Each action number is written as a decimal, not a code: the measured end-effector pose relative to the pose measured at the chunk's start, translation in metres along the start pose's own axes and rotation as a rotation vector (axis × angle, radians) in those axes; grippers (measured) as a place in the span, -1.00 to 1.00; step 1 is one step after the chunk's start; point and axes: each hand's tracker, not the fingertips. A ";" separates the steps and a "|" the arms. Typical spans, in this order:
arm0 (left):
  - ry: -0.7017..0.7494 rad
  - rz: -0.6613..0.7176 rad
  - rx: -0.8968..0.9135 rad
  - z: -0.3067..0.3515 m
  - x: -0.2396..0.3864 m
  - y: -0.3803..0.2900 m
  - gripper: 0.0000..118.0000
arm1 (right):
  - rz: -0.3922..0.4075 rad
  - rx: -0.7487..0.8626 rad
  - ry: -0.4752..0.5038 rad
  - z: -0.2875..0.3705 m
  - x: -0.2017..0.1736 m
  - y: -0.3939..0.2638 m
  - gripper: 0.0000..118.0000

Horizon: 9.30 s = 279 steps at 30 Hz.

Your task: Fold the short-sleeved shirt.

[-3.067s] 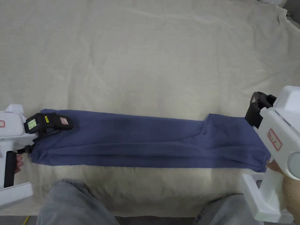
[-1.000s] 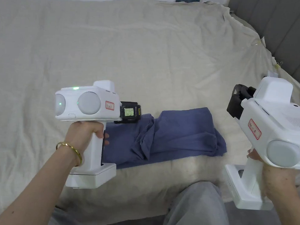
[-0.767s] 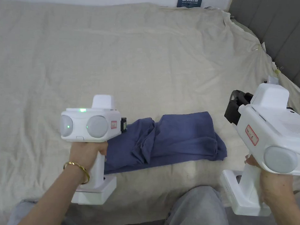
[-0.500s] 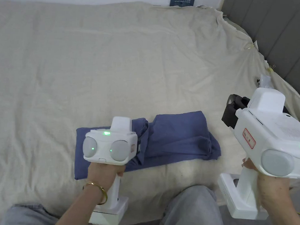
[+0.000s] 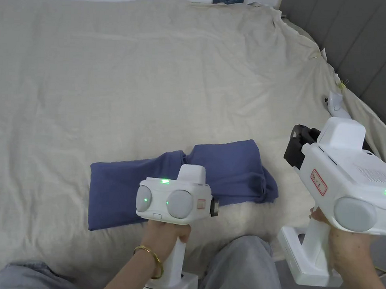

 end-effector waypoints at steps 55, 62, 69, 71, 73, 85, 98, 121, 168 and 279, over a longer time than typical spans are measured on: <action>-0.086 0.509 -0.048 0.067 -0.225 0.005 -0.81 | 0.033 -0.076 0.051 -0.023 -0.038 0.000 -1.00; -0.012 0.431 -0.028 0.105 -0.199 0.033 -0.85 | 0.057 -0.063 0.080 -0.019 -0.048 0.004 -1.00; 0.228 0.433 0.011 0.169 -0.239 0.041 -0.85 | 0.051 -0.041 0.099 -0.016 -0.047 0.010 -1.00; 0.307 0.438 0.015 0.189 -0.259 0.038 -0.85 | 0.046 -0.034 0.105 -0.016 -0.047 0.013 -1.00; 0.410 0.420 0.021 0.209 -0.271 0.036 -0.85 | 0.048 -0.027 0.109 -0.016 -0.048 0.014 -1.00; 0.597 0.196 0.071 0.257 -0.214 0.062 -0.85 | 0.013 -0.008 0.137 -0.015 -0.052 0.013 -1.00; 0.296 0.113 0.038 0.172 -0.106 0.079 -0.85 | -0.029 0.006 0.097 0.003 -0.031 0.008 -1.00; 0.043 0.225 -0.020 0.064 -0.096 0.080 0.90 | -0.038 -0.024 0.047 0.005 -0.012 -0.001 -1.00; 0.497 -0.110 0.693 0.164 -0.092 0.027 -1.00 | 0.023 -0.007 0.197 -0.005 -0.100 0.005 -1.00; 1.000 0.397 -0.227 0.346 -0.549 0.037 -0.61 | 0.011 0.130 0.052 -0.025 -0.124 0.059 -1.00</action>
